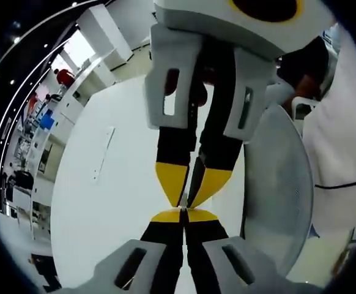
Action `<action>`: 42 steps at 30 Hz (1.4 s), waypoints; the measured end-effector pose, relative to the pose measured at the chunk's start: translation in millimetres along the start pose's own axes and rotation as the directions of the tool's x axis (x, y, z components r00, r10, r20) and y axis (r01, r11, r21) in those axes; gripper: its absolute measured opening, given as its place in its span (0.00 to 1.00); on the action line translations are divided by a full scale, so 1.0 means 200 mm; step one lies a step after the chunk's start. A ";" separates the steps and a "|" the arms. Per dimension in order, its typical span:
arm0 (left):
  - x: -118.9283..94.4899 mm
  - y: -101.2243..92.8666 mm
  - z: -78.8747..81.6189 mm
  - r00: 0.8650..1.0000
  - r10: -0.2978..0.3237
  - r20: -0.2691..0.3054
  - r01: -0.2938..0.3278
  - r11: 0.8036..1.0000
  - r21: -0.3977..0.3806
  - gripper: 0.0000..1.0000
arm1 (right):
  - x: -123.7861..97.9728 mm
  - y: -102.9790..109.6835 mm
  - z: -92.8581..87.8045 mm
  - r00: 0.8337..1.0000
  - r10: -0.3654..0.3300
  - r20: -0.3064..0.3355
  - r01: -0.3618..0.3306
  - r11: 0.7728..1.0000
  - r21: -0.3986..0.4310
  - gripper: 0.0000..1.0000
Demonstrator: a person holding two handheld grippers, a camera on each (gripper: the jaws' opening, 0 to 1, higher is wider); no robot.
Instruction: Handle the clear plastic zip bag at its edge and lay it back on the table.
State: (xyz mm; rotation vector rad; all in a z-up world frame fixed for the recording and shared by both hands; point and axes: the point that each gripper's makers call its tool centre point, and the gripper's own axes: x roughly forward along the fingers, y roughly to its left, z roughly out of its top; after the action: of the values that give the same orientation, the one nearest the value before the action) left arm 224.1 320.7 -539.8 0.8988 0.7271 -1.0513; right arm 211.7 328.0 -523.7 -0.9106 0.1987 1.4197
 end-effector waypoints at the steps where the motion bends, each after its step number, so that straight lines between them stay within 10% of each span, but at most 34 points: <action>1: 0.00 0.00 0.00 1.000 0.000 0.000 0.000 1.000 0.004 0.00 | 0.00 0.00 0.00 1.000 0.003 -0.003 -0.003 1.000 -0.001 0.01; 42: 0.05 -0.01 0.03 1.000 -0.007 -0.021 0.008 1.000 0.027 0.00 | -0.08 0.01 -0.16 0.995 0.004 -0.105 -0.003 1.000 0.002 0.00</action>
State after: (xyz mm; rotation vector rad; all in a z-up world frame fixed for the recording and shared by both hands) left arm 226.8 310.4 -545.5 0.9324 0.7359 -1.0617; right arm 219.5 294.3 -535.5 -0.9842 0.2804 1.3758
